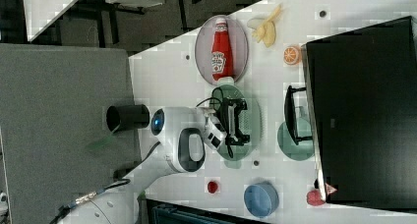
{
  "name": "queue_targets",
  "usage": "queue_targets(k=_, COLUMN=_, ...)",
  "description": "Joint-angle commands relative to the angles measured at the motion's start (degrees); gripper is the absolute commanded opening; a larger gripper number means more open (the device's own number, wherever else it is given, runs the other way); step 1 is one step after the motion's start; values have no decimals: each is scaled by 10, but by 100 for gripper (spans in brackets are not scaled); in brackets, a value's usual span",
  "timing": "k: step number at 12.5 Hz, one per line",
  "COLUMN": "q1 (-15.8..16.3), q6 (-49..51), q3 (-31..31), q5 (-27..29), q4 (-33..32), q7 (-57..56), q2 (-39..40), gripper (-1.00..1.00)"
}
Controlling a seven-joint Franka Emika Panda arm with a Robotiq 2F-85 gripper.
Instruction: Drag strainer left to right.
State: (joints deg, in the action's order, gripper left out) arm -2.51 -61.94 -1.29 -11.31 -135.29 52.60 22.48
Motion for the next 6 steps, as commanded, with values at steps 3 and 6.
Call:
queue_targets(k=3, q1=-6, q6=-1, q3=-39, q5=-5, q4=6, q7=-61, q2=-15, gripper=100)
queue_targets(k=6, q1=-6, q6=-2, q3=-51, q5=-5, q4=6, q7=-118, q2=-15, gripper=100)
